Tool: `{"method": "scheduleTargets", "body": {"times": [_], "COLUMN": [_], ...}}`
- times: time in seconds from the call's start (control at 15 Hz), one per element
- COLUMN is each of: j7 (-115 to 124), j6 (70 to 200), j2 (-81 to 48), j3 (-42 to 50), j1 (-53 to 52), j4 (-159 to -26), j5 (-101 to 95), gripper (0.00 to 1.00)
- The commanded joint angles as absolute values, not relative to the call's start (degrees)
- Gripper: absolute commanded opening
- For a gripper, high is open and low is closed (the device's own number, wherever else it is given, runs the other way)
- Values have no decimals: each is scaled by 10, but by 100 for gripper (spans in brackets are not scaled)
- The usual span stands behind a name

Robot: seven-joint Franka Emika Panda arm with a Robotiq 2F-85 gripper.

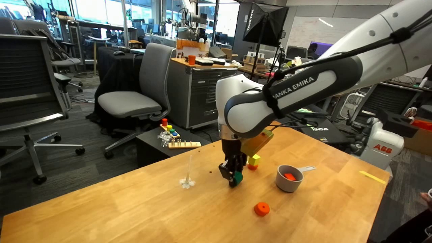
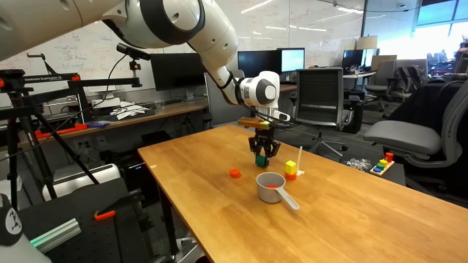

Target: Put the blocks in the cup

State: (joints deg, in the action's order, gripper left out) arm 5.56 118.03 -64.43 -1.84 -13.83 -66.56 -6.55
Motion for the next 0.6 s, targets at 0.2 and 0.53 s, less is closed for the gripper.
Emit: {"method": "scheduleTargets", "body": {"times": [0.2,0.53], "j7": [66,95], "j6": [1190,1211], "j2": [-544,-439], "j3": [-11,15], "j1": [-116,-98], "j4": [-745,-860], "j5": [-61,-68], "gripper": [18,18]}}
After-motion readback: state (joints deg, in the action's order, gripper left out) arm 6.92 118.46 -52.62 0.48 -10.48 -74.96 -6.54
